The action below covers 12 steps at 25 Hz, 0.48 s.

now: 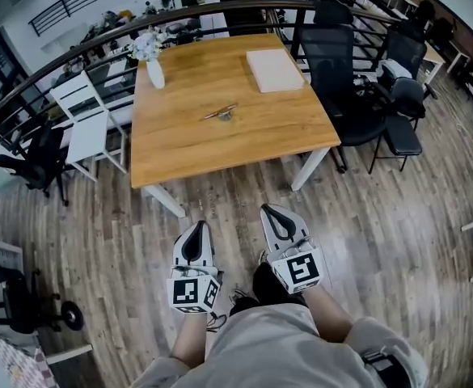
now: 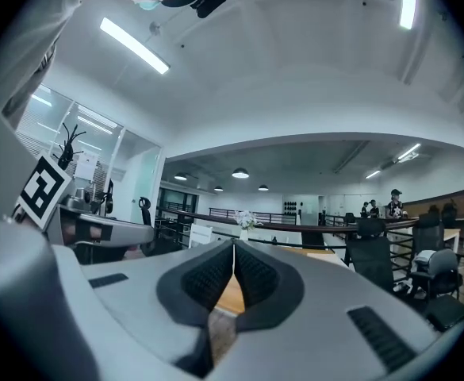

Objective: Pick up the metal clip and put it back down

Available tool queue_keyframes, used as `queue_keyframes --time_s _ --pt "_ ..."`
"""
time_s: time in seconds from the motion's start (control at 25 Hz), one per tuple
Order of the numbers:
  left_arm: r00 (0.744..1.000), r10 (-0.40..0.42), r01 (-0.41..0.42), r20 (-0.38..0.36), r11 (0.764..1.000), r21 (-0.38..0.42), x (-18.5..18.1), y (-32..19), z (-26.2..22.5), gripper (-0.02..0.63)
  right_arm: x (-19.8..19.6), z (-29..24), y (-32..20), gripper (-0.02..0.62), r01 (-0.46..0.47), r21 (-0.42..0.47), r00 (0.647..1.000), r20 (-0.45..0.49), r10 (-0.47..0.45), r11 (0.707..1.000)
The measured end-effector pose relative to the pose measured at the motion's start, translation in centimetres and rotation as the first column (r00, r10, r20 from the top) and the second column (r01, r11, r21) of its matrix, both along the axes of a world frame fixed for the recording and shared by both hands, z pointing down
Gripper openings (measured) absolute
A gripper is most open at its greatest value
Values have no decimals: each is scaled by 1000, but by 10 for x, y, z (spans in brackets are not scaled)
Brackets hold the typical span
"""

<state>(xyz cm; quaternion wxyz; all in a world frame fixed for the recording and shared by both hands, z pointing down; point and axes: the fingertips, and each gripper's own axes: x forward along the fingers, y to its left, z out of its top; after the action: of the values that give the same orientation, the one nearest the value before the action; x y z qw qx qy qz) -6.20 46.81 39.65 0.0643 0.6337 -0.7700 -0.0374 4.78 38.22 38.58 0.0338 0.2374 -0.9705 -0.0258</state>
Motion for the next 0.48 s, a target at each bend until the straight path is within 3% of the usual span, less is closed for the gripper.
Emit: queue_keyframes --time_s 0.48 --pt "998 -41 43 36 998 -43 -57 -121 2 25 -75 0 -123 26 123 -12 992 13 -122 992"
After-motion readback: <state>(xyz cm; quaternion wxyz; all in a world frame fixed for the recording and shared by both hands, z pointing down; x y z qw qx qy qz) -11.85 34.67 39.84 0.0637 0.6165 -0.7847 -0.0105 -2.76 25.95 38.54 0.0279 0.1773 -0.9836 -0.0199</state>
